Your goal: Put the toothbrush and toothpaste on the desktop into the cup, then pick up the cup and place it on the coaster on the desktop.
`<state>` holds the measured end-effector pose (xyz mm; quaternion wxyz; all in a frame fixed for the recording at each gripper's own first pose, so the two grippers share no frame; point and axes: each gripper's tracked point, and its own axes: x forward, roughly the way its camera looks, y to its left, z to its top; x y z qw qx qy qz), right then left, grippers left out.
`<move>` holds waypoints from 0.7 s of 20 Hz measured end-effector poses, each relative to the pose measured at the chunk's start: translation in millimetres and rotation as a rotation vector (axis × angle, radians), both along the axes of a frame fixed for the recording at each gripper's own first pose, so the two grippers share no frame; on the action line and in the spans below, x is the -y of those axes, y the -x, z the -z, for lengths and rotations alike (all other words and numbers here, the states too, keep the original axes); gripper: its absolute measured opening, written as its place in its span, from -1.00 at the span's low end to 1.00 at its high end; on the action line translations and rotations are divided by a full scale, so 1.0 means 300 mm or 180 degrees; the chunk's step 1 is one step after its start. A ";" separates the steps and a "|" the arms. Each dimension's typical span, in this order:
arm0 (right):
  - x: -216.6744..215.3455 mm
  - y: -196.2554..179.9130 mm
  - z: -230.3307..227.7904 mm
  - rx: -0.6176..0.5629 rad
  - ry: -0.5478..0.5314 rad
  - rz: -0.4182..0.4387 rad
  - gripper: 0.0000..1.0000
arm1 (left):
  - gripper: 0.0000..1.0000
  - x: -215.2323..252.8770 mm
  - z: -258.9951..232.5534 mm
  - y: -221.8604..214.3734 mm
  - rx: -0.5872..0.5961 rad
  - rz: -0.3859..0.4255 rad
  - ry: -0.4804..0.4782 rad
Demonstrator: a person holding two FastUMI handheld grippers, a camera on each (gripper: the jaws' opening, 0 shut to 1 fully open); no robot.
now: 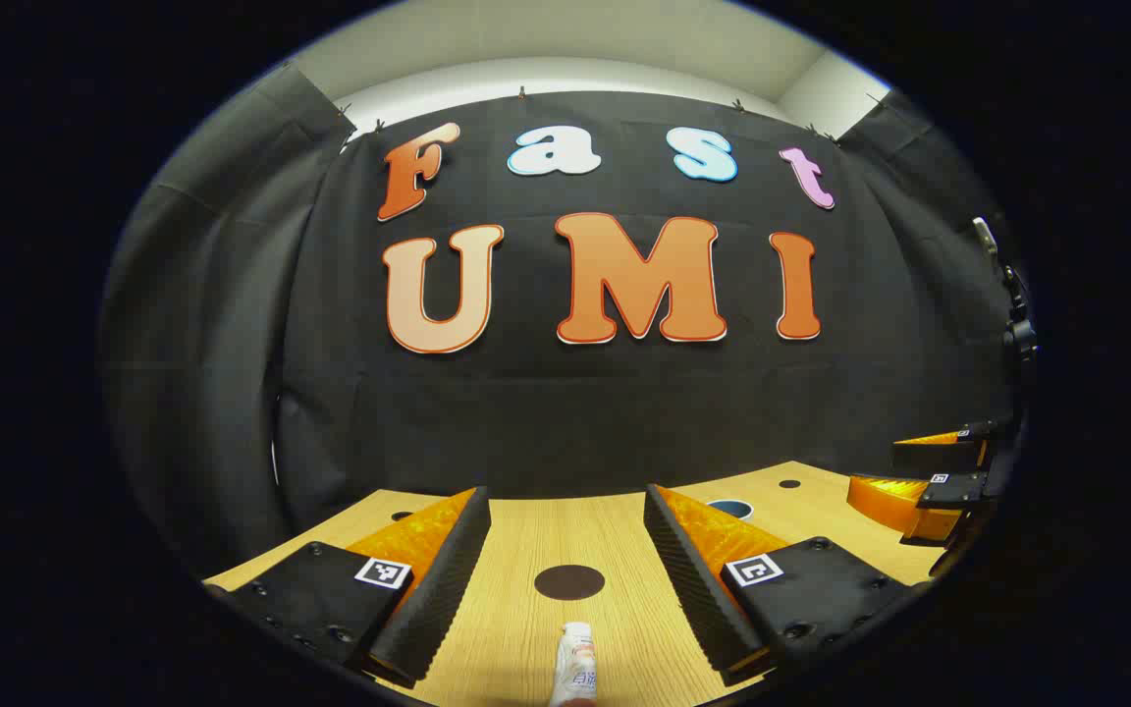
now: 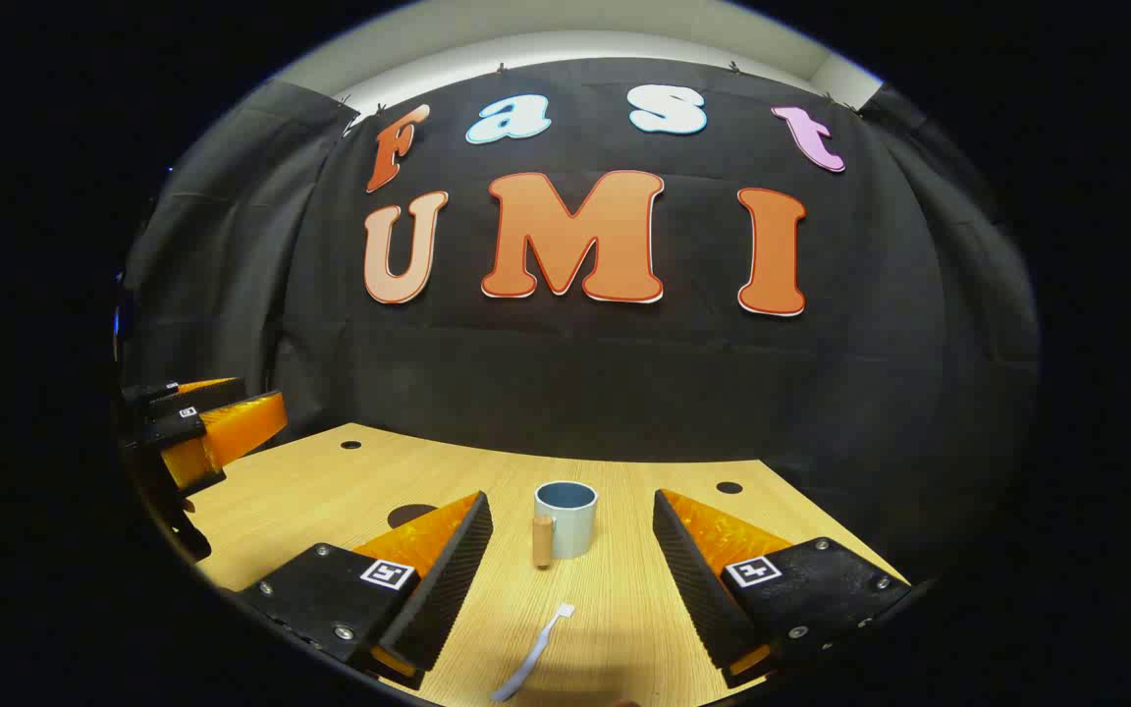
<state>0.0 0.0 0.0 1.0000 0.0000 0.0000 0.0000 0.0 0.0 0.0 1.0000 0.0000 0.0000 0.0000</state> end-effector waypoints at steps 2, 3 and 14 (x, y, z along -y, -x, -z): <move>-0.014 -0.001 0.000 -0.0012 -0.0008 -0.0036 0.98 | 1.00 -0.005 -0.003 0.006 0.0017 -0.0021 -0.0008; -0.022 -0.002 0.004 -0.0026 -0.0003 -0.0053 0.98 | 1.00 -0.007 -0.003 0.005 0.0008 -0.0040 -0.0010; -0.033 -0.004 0.026 -0.0181 0.0051 -0.0077 0.98 | 1.00 -0.027 0.074 -0.009 -0.0318 -0.0081 0.0038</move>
